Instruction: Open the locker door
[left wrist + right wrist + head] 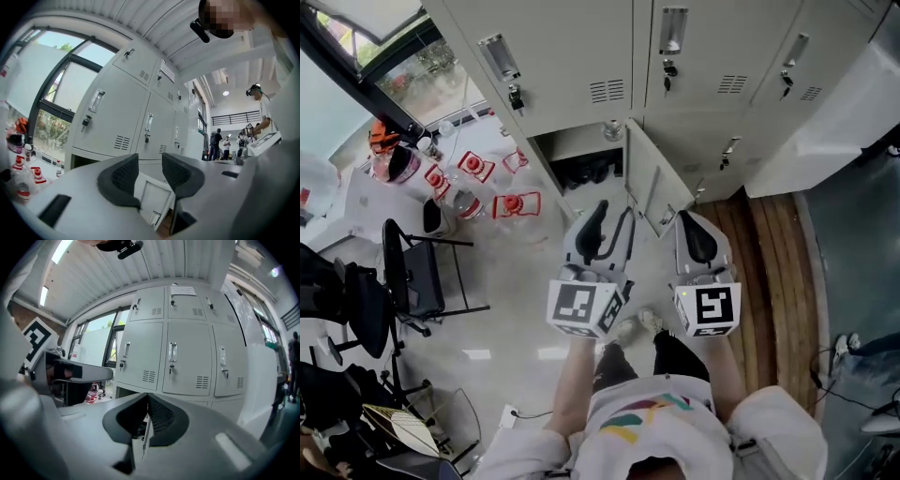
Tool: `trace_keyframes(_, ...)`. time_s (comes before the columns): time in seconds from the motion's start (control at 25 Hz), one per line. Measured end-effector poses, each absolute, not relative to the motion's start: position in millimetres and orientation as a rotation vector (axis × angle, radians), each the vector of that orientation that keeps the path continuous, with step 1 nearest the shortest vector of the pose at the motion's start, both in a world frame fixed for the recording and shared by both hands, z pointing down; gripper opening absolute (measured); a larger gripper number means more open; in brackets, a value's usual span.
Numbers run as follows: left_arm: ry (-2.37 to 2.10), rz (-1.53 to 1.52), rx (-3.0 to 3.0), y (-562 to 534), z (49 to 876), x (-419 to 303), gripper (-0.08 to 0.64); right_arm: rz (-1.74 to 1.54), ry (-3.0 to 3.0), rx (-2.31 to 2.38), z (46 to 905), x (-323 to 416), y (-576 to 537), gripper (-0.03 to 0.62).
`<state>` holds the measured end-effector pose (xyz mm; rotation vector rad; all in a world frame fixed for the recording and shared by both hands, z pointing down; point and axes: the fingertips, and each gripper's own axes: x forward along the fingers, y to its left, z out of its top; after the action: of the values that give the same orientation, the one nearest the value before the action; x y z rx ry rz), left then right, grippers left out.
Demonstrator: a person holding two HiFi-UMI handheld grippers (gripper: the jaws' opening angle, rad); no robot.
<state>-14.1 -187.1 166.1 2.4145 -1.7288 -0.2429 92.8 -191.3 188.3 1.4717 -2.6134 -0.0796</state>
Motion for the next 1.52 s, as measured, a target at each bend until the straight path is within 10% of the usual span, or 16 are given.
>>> trace_keyframes(0.32,-2.002,-0.153,2.312,-112,136,-55,0.026,-0.113,-2.677,1.470,138,74,-153,0.003)
trace_keyframes(1.52,-2.269,-0.083,2.282,-96,125,-77,0.017,-0.018,-2.754,1.376,152,47,-127,0.003)
